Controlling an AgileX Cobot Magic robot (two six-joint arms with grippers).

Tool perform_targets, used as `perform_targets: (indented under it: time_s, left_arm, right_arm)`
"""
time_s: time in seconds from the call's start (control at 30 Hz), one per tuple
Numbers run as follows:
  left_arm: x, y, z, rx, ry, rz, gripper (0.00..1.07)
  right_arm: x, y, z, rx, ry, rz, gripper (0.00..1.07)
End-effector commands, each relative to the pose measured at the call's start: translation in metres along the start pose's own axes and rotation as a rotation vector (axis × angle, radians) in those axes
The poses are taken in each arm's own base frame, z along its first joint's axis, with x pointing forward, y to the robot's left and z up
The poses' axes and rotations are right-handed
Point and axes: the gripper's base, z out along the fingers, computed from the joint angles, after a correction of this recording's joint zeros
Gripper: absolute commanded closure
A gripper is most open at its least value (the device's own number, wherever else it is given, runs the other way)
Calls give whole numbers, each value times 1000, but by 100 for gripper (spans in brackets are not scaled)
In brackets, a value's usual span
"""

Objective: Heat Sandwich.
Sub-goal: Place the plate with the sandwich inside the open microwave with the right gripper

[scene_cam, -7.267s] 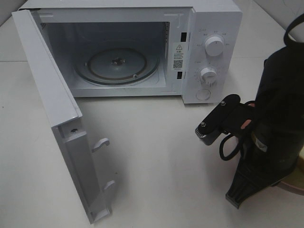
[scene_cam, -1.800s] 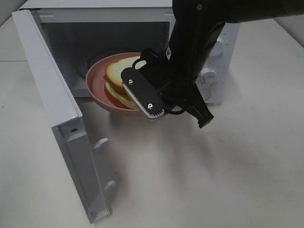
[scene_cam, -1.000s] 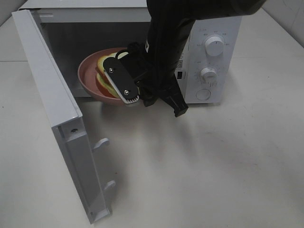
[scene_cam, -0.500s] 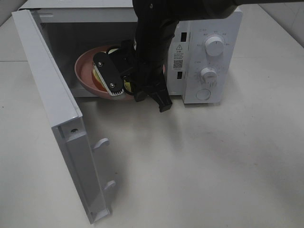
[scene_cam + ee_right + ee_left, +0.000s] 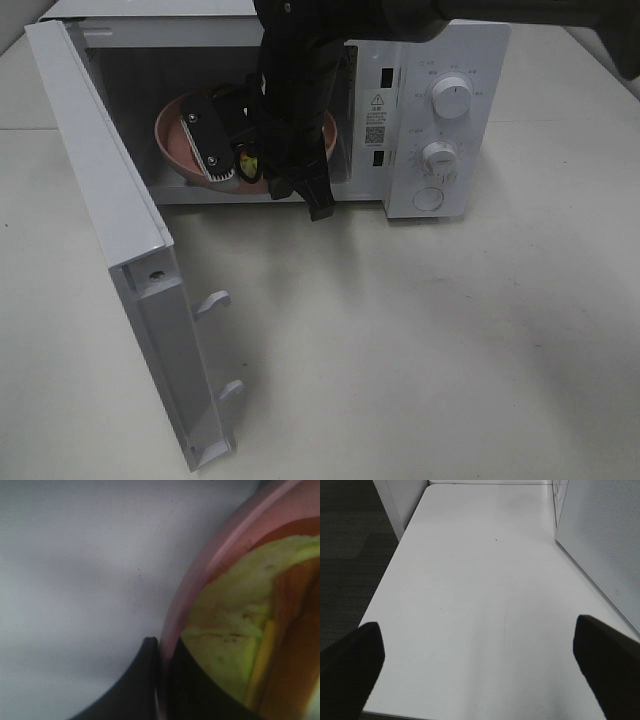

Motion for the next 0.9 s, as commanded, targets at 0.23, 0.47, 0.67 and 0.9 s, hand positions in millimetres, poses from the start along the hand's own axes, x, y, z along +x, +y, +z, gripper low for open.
perform_targets:
  time_s: [0.23,0.47,0.67,0.9]
  left_arm:
    - [2,0,-3,-5,-37,-2,9]
    - [2,0,-3,-5,-37,-2,9]
    - [2,0,-3,-5,-37,-2,9]
    - [2,0,-3,-5,-37,-2,9]
  right_arm:
    - [1,-15,5,53,15,78,107]
    - [2,-28,16,82,6,140,106]
    - [7,-34,21,111,9,148,106]
    - [6,-37,28,143,3,160,104]
